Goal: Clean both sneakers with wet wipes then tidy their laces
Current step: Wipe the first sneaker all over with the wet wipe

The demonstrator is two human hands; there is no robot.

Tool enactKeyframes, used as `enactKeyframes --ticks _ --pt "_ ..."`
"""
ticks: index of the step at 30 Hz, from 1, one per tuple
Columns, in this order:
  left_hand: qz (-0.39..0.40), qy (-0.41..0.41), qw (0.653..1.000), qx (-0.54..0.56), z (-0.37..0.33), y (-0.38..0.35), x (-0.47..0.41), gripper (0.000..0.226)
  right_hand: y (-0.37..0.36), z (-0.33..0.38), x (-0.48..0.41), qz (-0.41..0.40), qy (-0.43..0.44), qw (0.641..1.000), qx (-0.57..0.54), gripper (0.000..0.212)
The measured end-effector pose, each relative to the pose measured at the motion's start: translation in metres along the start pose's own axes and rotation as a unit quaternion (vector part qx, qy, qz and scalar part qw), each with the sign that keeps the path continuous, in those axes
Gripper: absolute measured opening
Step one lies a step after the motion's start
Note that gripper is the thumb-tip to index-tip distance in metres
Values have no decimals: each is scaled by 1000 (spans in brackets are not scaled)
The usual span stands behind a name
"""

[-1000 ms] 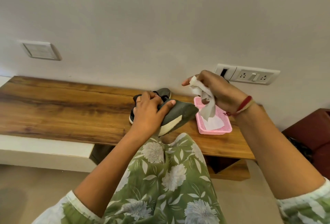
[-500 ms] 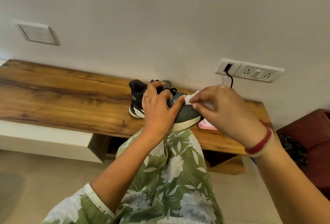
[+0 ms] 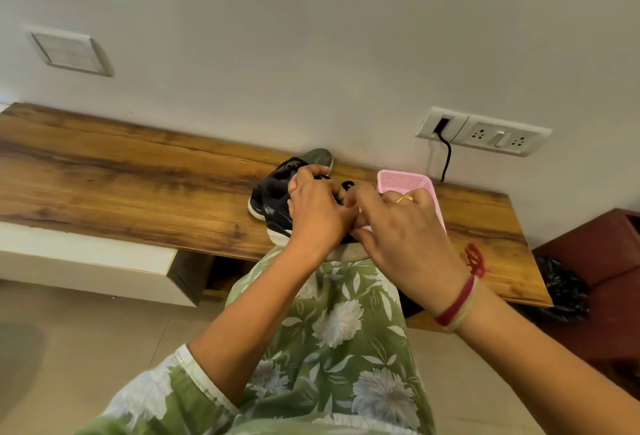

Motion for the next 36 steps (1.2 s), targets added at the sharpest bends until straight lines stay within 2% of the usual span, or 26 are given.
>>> enactKeyframes --ticks 5,10,15,19,22,24,29,33,36 --pt "-7 11 1000 15 -3 -7 3 36 30 -38 1 -89 -111 990 -14 31" --pt "-46 34 998 20 -7 -5 11 32 7 -16 13 -54 -72 994 57 37" --pt "-68 43 996 31 -18 -1 11 34 35 -33 13 -162 -160 973 41 31" --pt "-65 59 995 52 -16 1 12 36 21 -9 21 -161 -99 978 83 18" --pt "-77 58 994 55 -17 2 14 35 33 -32 21 -195 -131 968 83 24" --pt "-88 54 992 67 -21 2 13 35 41 -32 22 -230 -148 958 91 18" --pt "-97 70 990 76 -9 5 10 37 22 -15 22 -237 -72 963 105 21" --pt "-101 84 989 65 -5 7 8 34 37 -30 11 -284 -94 949 103 15" --pt "-86 83 992 46 -7 8 3 31 24 -15 11 -271 -70 956 85 16"
Point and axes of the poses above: each hand's wrist, its own x-axis away from the middle knuckle, its own y-axis out of the back of the hand, z = x × y, the point moved 8 cm from there along -x, towards the middle knuckle, and after that the axes turned 10 degrees about -z, right-handed, at the moved point
